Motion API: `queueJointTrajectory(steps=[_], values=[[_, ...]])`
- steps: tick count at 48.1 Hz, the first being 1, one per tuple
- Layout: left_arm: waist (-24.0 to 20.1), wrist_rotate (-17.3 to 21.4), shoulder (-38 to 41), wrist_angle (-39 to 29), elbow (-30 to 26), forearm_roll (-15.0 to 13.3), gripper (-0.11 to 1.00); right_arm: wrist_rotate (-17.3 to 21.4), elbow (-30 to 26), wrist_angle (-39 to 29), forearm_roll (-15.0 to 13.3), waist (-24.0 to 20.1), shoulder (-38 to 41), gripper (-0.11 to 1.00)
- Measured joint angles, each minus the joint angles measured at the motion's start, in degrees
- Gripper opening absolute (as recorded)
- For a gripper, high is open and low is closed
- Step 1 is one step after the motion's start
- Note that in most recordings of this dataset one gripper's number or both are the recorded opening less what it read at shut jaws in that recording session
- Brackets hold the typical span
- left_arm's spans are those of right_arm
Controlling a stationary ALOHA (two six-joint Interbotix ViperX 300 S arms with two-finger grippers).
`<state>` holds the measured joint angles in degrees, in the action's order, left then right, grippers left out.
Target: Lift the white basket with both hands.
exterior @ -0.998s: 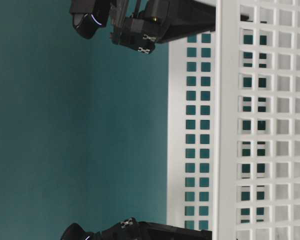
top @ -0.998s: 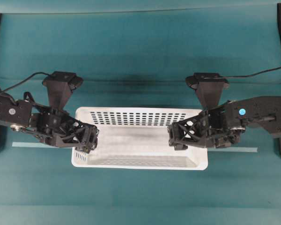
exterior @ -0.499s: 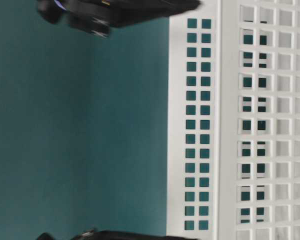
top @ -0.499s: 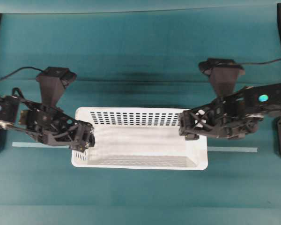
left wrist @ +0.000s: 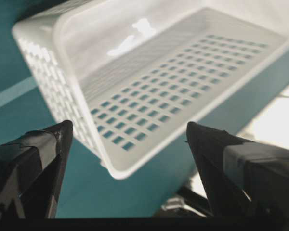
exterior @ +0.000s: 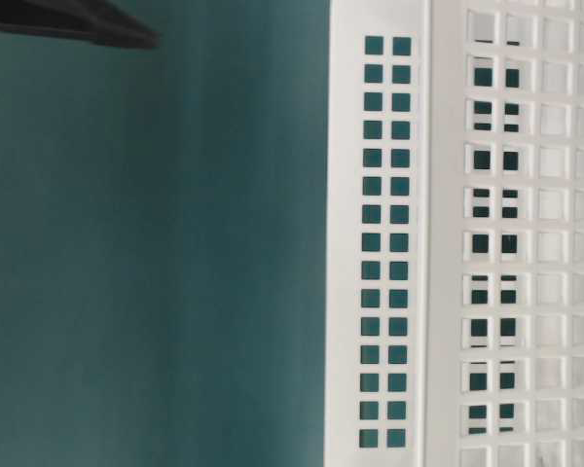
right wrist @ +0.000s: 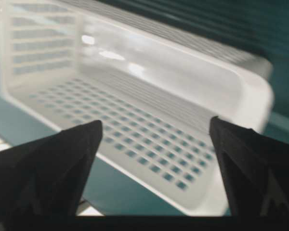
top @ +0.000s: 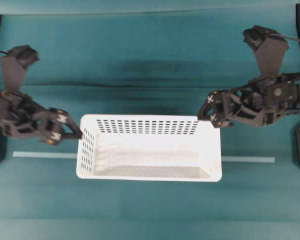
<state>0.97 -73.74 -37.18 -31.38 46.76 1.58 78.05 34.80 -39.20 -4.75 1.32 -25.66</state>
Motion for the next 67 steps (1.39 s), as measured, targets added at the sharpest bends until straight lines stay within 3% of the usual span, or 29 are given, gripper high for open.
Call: queueJointTrajectory(steps=[10,21,40,50,59,67], values=[[-2.6,2.7,-5.9,1.2,1.9,0.0,0.95,-6.3,1.6,14.0,-1.3,2.3,-1.1,0.95],[-3.3,7.7,-8.9,6.9,2.6,0.0,0.95,-14.1,1.7,18.4,-1.5,3.4,-1.1,0.95],[-3.3,35.4,-10.8,20.7,3.1,0.0,0.95,-35.2,4.3,26.6,-1.6,3.3,-3.5,0.95],[-3.1,44.9,-13.5,21.2,3.3,0.0,0.95,-46.1,8.2,31.2,-1.6,2.2,-8.8,0.95],[-2.9,48.2,-17.6,21.3,3.7,0.0,0.94,-55.5,11.9,34.3,-1.7,1.0,-14.3,0.95],[-2.7,48.6,-20.1,21.3,4.7,0.0,0.94,-57.2,14.5,35.2,-1.7,0.6,-18.6,0.95]])
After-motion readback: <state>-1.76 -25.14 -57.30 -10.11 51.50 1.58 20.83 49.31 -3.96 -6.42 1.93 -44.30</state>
